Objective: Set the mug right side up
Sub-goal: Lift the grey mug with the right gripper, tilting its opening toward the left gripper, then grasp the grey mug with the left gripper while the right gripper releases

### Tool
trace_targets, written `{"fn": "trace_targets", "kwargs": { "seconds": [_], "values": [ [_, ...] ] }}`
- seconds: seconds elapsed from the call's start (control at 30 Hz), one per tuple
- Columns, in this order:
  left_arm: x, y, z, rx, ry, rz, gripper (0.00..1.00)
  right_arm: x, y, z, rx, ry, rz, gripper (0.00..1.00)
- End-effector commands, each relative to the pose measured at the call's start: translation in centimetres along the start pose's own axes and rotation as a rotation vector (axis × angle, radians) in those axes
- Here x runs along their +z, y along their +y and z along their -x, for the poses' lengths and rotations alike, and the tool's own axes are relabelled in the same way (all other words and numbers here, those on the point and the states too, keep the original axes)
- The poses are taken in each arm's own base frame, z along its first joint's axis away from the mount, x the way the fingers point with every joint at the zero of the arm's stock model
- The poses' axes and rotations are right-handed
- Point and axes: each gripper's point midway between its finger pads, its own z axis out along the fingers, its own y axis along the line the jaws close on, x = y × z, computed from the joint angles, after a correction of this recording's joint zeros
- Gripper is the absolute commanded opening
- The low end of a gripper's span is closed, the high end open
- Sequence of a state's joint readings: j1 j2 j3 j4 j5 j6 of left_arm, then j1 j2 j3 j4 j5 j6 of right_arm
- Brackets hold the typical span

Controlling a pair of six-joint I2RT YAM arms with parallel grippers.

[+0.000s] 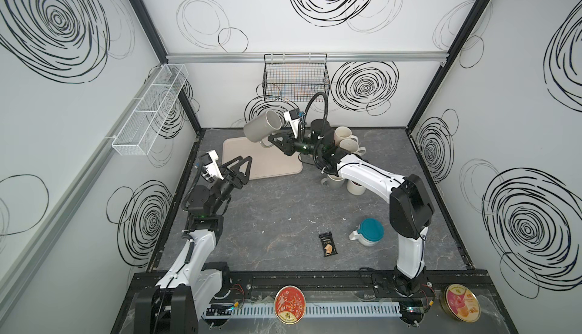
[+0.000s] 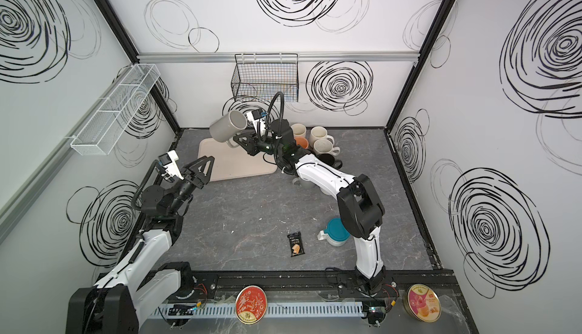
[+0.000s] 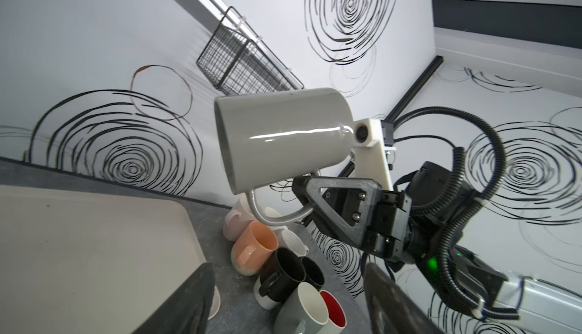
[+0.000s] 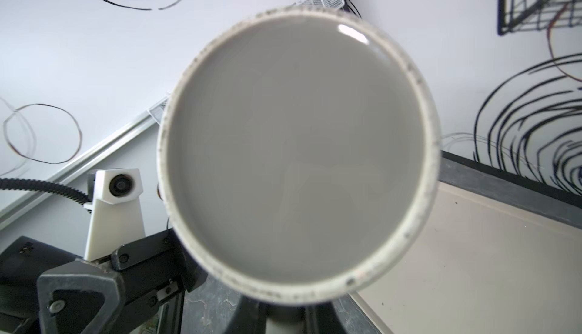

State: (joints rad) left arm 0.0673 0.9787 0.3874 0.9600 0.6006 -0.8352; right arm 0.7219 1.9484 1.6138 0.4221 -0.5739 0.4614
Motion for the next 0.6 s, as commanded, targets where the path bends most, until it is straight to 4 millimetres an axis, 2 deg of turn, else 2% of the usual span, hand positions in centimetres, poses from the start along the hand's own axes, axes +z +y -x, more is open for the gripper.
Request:
{"fn": "trace_targets", "kwargs": {
  "seconds": [0.0,0.27,0.43,0.57],
  "values": [
    [0.5,-3.9,2.1,0.038,-0.063,-0.156,0.77,-3.1,8.1,7.5,-0.118,-0.197,0.243,0.00],
    [1.0,-5.5,3.1,-0.010,-0.104,-0.250,0.73,-4.1,11.0,7.7,-0.128,-0.198,0.360,0.00],
    [1.5,-7.0,3.7,-0.023,-0.120,-0.330,0.71,-4.0,12.4,7.5,-0.133,-0.188,0.416,0.00],
    [2.3,-7.4,3.8,-0.024,-0.111,-0.349,0.69,-3.9,13.2,7.3,-0.135,-0.178,0.449,0.00]
  ]
}}
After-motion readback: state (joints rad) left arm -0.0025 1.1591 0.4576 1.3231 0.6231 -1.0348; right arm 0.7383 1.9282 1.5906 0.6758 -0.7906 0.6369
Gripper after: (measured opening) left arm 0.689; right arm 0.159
